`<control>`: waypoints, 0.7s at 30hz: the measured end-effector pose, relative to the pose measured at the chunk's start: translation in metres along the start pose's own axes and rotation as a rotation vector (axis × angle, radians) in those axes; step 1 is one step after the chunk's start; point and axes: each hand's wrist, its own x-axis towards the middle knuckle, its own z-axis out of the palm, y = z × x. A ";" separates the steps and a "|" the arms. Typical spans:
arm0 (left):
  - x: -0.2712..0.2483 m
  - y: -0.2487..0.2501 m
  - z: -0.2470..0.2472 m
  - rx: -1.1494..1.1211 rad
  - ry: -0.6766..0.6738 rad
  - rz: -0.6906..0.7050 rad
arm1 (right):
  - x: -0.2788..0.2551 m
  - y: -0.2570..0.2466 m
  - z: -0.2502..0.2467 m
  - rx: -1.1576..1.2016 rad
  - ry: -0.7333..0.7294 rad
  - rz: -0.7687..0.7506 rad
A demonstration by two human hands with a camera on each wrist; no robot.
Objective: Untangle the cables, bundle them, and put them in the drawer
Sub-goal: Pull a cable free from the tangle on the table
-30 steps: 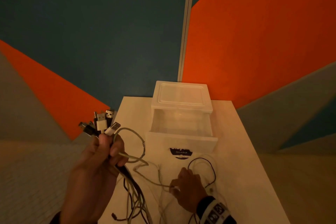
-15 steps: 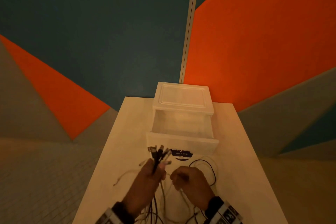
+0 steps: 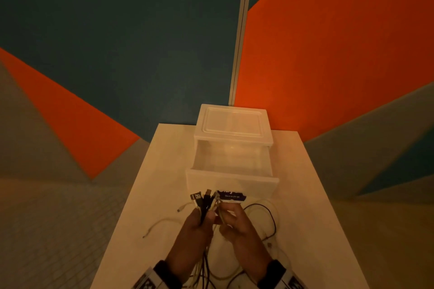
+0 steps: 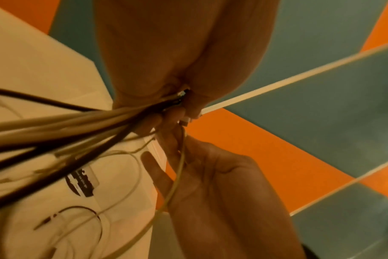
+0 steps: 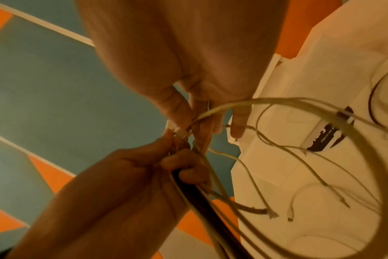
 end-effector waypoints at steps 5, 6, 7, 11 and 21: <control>0.001 0.003 -0.003 0.000 0.037 -0.041 | -0.010 0.008 0.002 -0.194 -0.150 -0.054; 0.001 0.004 -0.004 -0.009 0.040 -0.058 | -0.011 0.010 0.003 -0.198 -0.161 -0.030; 0.001 0.006 -0.005 -0.019 0.050 -0.081 | -0.012 0.011 0.004 -0.197 -0.186 -0.007; 0.001 0.010 -0.006 -0.031 0.084 -0.159 | -0.016 0.017 0.002 -0.204 -0.260 0.002; -0.005 0.025 -0.034 -0.029 0.079 -0.084 | 0.015 0.055 -0.038 -0.439 -0.025 0.117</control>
